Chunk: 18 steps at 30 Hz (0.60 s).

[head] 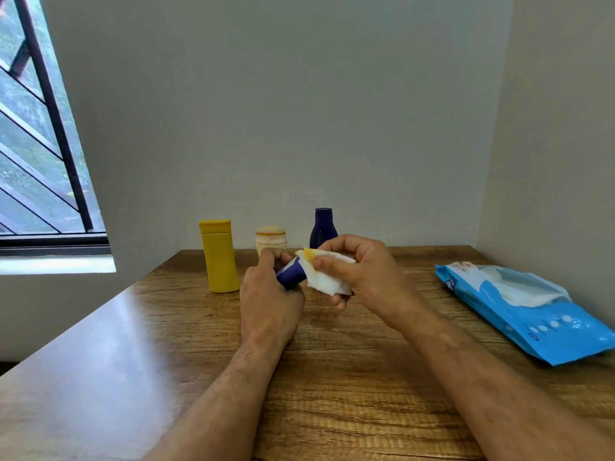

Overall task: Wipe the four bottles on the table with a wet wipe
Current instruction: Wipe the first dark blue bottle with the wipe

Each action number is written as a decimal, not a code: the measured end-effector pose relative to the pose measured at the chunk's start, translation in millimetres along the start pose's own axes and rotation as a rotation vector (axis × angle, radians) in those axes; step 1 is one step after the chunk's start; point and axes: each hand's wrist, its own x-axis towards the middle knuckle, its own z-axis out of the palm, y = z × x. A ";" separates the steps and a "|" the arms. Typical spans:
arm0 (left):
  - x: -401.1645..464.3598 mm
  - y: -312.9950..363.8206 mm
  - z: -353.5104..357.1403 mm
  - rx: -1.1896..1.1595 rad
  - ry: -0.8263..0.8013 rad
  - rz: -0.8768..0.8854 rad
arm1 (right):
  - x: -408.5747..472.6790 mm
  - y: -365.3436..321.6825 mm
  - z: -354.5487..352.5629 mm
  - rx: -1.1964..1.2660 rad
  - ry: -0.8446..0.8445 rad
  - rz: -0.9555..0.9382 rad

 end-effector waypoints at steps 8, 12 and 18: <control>1.4 1.5 -1.7 -0.078 0.061 -0.030 | 4.6 3.8 -7.8 -0.274 0.422 -0.117; 0.8 2.4 -0.3 -0.034 0.027 -0.008 | 0.9 1.1 -7.5 -0.385 0.425 -0.265; -0.4 0.8 -0.1 -0.008 0.031 0.015 | -4.0 6.8 8.8 -0.480 0.143 -0.379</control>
